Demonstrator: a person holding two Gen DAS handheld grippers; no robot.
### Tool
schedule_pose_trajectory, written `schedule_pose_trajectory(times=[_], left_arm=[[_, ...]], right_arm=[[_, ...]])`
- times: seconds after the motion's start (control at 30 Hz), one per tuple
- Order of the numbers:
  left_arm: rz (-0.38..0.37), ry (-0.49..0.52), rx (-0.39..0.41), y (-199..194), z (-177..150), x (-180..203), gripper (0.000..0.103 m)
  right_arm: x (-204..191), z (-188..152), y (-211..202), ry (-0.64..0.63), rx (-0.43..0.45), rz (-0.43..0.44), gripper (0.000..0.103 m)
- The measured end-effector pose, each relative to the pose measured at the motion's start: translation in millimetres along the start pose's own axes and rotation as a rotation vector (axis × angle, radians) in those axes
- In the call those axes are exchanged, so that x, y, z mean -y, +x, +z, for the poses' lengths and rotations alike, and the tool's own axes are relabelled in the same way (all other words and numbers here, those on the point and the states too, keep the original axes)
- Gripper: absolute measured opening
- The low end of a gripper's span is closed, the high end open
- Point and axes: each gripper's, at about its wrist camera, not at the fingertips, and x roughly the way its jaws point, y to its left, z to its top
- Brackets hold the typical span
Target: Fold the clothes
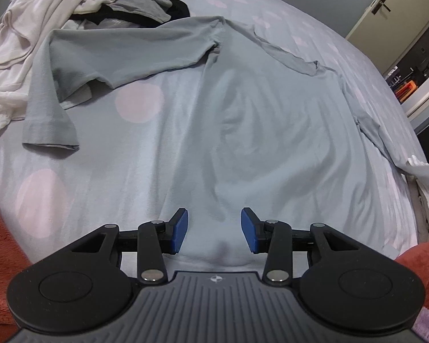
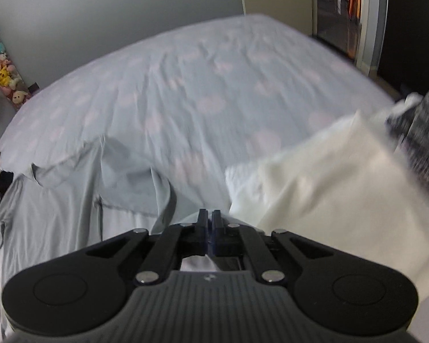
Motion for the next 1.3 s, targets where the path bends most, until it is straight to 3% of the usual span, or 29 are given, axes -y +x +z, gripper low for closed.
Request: schedule_pose_trajectory(times=[0.23, 0.5, 0.77, 0.9, 1.1, 1.17, 1.23, 1.3], left_arm=[[0.016, -0.021, 0.014, -5.8, 0.3, -7.0, 0.039], [0.036, -0.023, 0.014, -7.4, 4.4, -6.5, 0.039], [0.036, -0.009, 0.001, -1.4, 5.8, -1.2, 0.039], [0.028, 0.004, -0.002, 1.1, 5.8, 2.8, 0.039], [0.028, 0.008, 0.015, -4.2, 5.5, 3.3, 0.039], [0.032, 0.001, 0.021, -7.3, 5.2, 0.6, 0.039], [0.039, -0.001, 0.028, -10.7, 6.0, -2.3, 0.039], [0.049, -0.004, 0.04, -15.2, 8.1, -6.9, 0.039]], right_arm=[[42.4, 36.7, -17.2, 0.028, 0.059, -0.169, 0.002], [106.4, 43.0, 22.3, 0.126, 0.04, -0.292, 0.0], [129.8, 17.7, 20.7, 0.26, 0.081, -0.164, 0.007], [130.4, -8.9, 15.2, 0.359, 0.058, -0.042, 0.032], [123.0, -41.2, 28.5, 0.413, -0.016, -0.018, 0.032], [124.4, -48.5, 32.1, 0.449, -0.005, -0.007, 0.032], [122.4, -49.6, 29.6, 0.453, 0.012, -0.004, 0.003], [117.8, -46.8, 22.1, 0.438, 0.036, -0.017, 0.002]])
